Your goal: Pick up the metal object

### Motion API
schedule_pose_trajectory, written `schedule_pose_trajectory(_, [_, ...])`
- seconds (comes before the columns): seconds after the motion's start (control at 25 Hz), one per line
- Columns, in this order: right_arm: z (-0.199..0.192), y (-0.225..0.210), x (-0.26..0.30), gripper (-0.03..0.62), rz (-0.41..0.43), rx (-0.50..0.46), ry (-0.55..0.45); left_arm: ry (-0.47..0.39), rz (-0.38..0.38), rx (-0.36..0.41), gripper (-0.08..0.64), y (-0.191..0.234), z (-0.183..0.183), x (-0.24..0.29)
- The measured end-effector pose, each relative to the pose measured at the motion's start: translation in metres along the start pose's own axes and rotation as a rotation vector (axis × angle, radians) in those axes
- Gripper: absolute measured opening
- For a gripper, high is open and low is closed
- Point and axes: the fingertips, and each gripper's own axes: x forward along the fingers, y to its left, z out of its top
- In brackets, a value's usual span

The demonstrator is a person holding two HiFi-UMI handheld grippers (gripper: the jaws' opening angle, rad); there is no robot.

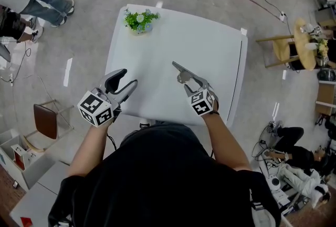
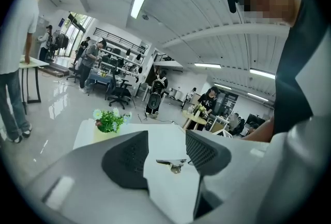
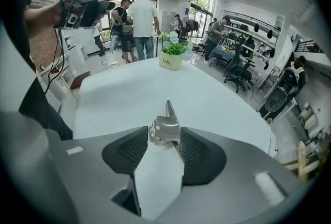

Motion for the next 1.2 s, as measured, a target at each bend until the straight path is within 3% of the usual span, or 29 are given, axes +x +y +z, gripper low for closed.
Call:
schedule_pose_trajectory(0.32, [-0.01,0.001,0.017,0.208,0.013,-0.014,0.028,0.009,0.004,-0.01,0.214,-0.004,-0.003,0.001])
schedule_pose_trajectory(1.0, [-0.015,0.002,0.047,0.207,-0.014,-0.179,0.063,0.03,0.005,-0.027,0.214,-0.007,-0.016,0.006])
schedule_pose_trajectory(1.2, [-0.014,0.004,0.052,0.207,-0.01,-0.187,0.061,0.035,0.006,-0.029,0.214,-0.008,-0.017,0.006])
